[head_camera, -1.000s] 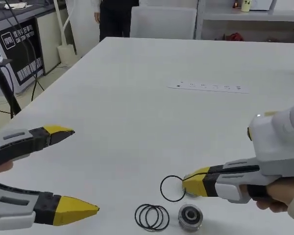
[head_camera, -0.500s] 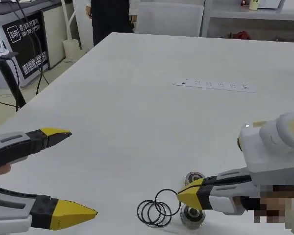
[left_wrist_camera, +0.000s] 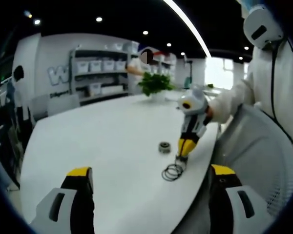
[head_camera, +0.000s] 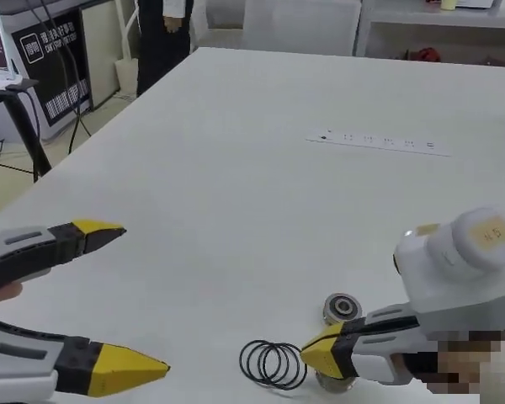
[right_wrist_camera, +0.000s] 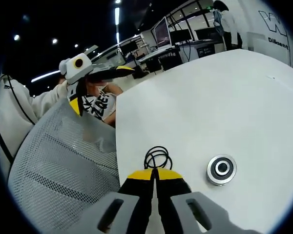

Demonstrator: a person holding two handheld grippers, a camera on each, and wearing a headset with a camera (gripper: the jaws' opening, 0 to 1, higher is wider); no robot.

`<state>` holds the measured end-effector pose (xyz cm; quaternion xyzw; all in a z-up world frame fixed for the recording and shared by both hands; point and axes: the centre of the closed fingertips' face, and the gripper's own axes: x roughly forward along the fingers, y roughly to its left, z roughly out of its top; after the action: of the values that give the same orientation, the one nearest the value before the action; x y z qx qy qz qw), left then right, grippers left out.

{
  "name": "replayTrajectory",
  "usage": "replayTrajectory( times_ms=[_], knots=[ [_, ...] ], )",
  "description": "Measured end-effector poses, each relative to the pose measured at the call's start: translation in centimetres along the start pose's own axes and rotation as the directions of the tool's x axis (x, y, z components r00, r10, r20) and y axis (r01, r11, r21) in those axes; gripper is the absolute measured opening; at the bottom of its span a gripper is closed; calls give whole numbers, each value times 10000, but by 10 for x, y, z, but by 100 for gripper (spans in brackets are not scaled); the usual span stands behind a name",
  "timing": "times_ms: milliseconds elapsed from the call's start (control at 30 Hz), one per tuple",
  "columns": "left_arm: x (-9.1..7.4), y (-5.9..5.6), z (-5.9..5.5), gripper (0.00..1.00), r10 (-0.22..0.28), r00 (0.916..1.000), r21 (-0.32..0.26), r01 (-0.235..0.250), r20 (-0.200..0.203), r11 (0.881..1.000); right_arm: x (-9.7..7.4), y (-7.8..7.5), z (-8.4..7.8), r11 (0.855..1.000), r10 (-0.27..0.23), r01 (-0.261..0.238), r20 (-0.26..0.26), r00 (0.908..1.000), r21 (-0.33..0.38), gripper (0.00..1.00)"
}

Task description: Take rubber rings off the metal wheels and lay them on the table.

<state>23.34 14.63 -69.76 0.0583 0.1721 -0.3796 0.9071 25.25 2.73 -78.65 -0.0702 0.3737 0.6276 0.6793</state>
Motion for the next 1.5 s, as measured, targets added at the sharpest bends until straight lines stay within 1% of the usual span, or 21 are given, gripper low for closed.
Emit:
replayTrajectory(
  times_ms=[100,300,600,1067,1333,1500],
  knots=[
    [0,0,-1,100,0,10000,-4,0,-45,10000,1,-4,-4,9999,-94,97,-190,9998,125,0],
    [0,2,-3,100,6,9999,-62,-7,-101,10000,3,-5,-5,9998,-196,196,-235,9995,-4,0],
    [0,0,-5,100,-58,9998,-74,56,-183,10000,3,-14,-4,9989,-461,461,-257,9986,-20,0],
    [-1,-2,-4,100,-74,9997,-62,72,-242,10000,8,-19,-3,9985,-543,540,-275,9981,-101,0],
    [-1,-2,-5,100,-57,9997,-108,54,-242,9999,6,-21,-3,9982,-585,580,-310,9978,-160,1],
    [1,-3,-6,100,-125,9995,-90,123,-291,9999,4,-22,-2,9979,-624,620,-250,9977,-170,2]
  ],
)
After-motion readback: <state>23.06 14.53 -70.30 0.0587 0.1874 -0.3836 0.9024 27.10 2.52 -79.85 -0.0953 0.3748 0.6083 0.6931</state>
